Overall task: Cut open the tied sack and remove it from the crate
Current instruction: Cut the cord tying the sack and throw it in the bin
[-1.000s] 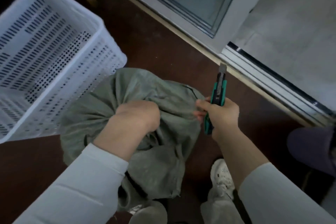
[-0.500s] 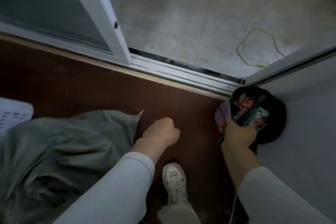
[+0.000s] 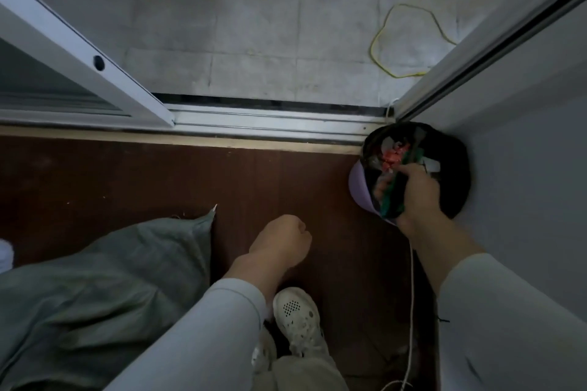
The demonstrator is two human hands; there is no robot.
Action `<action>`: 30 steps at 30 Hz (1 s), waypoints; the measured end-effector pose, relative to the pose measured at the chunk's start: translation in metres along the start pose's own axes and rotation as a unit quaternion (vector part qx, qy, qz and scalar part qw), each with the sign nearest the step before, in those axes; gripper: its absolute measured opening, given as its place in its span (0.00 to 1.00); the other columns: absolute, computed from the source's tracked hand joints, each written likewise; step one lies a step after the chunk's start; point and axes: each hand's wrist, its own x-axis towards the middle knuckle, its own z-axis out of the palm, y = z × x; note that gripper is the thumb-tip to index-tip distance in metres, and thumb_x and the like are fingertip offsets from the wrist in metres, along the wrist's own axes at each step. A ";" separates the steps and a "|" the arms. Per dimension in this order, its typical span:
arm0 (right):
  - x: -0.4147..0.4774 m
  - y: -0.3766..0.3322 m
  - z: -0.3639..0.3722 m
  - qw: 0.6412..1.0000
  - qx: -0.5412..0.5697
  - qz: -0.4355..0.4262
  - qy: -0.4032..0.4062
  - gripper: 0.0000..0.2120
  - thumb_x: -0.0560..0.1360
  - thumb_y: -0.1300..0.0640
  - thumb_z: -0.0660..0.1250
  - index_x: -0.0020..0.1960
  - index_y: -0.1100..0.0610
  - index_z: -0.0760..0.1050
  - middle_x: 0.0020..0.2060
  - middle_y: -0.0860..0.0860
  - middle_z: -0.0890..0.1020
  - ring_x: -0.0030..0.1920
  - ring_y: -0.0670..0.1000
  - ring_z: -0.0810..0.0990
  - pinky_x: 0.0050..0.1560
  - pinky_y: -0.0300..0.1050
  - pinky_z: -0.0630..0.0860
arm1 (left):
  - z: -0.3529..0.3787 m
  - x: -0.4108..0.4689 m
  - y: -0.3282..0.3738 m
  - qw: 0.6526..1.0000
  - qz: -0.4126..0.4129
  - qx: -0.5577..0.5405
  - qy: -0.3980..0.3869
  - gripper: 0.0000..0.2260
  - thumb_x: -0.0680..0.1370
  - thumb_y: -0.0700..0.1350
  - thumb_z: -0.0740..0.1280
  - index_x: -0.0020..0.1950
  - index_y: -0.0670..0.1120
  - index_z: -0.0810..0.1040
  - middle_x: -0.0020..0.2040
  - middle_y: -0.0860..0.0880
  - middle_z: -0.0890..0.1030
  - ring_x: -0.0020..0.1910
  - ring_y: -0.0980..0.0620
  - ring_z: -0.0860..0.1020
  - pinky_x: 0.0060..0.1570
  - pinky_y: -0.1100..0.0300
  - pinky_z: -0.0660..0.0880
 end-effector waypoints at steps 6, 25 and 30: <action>-0.007 0.054 0.030 0.972 -0.073 0.071 -0.213 0.07 0.81 0.50 0.54 0.49 0.49 0.70 0.34 0.53 0.75 0.31 0.52 0.74 0.39 0.51 0.77 | 0.004 0.022 -0.034 0.999 -0.009 -0.040 -0.008 0.13 0.79 0.43 0.59 0.38 0.41 0.77 0.41 0.41 0.79 0.48 0.40 0.79 0.45 0.55 0.73; 0.099 0.224 0.106 0.943 -0.297 0.112 -0.100 0.09 0.76 0.62 0.55 0.55 0.58 0.69 0.36 0.53 0.74 0.34 0.50 0.71 0.36 0.45 0.68 | 0.036 0.139 -0.167 0.991 -0.071 -0.101 0.041 0.16 0.77 0.43 0.60 0.29 0.45 0.69 0.41 0.41 0.80 0.51 0.40 0.79 0.50 0.56 0.74; 0.160 0.270 0.105 0.862 -0.501 -0.018 -0.073 0.22 0.77 0.60 0.63 0.69 0.62 0.65 0.59 0.61 0.73 0.55 0.60 0.75 0.54 0.51 0.73 | 0.055 0.188 -0.189 0.993 -0.062 -0.091 0.035 0.09 0.77 0.44 0.61 0.44 0.43 0.79 0.53 0.40 0.81 0.54 0.40 0.78 0.53 0.54 0.73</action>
